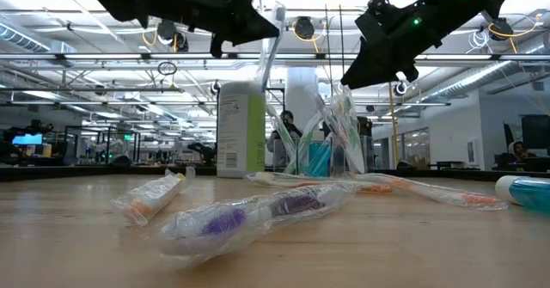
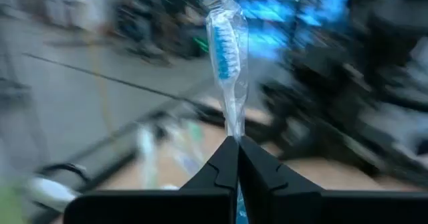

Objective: Pick & Place toothbrushing station
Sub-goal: Put the blue toothbrush into the transparent organizer

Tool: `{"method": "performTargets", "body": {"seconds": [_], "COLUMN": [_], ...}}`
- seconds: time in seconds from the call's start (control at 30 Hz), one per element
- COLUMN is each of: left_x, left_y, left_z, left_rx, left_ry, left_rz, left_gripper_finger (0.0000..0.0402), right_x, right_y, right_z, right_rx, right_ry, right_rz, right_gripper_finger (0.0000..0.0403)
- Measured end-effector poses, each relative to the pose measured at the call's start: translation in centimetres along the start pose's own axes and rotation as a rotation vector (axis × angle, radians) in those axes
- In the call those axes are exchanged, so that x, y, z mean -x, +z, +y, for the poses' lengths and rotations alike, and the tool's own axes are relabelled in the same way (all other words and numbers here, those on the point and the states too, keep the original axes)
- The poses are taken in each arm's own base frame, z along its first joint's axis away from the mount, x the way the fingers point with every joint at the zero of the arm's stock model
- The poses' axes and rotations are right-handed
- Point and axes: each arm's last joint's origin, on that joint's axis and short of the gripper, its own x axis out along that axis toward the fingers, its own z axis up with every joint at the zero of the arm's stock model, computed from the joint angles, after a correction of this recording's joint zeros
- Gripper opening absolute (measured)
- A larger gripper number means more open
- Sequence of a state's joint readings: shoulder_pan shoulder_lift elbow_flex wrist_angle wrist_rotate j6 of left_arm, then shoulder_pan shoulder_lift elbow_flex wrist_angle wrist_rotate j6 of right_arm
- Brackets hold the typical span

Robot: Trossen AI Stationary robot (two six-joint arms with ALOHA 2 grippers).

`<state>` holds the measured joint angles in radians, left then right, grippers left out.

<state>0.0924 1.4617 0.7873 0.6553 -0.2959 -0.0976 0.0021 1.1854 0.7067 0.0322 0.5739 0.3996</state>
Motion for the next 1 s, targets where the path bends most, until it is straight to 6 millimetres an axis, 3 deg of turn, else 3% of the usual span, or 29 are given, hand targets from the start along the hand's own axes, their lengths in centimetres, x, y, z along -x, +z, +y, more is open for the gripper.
{"method": "performTargets", "body": {"seconds": [0.17, 0.47, 0.63, 0.87, 1.0], "left_x": [-1.7, -4.7, -6.0, -9.1, -9.5], "left_y": [-1.2, -5.4, -6.4, -8.0, -8.7], "left_z": [0.8, 3.8, 5.4, 6.9, 7.0], "left_rx": [0.029, 0.016, 0.004, -0.001, 0.005], "left_ry": [0.198, 0.29, 0.336, 0.259, 0.272], "left_rz": [-0.122, -0.269, -0.333, -0.206, -0.148], "left_gripper_finger": [0.0014, 0.0015, 0.0004, 0.0018, 0.0008], "right_x": [0.0, 0.0, 0.0, 0.0, 0.0], "right_y": [0.0, 0.0, 0.0, 0.0, 0.0], "right_z": [0.0, 0.0, 0.0, 0.0, 0.0], "right_rx": [0.0, 0.0, 0.0, 0.0, 0.0], "right_ry": [0.0, 0.0, -0.001, -0.001, -0.001], "right_rz": [0.0, 0.0, 0.0, -0.001, -0.001], "right_gripper_finger": [0.0128, 0.0128, 0.0128, 0.0128, 0.0128]}}
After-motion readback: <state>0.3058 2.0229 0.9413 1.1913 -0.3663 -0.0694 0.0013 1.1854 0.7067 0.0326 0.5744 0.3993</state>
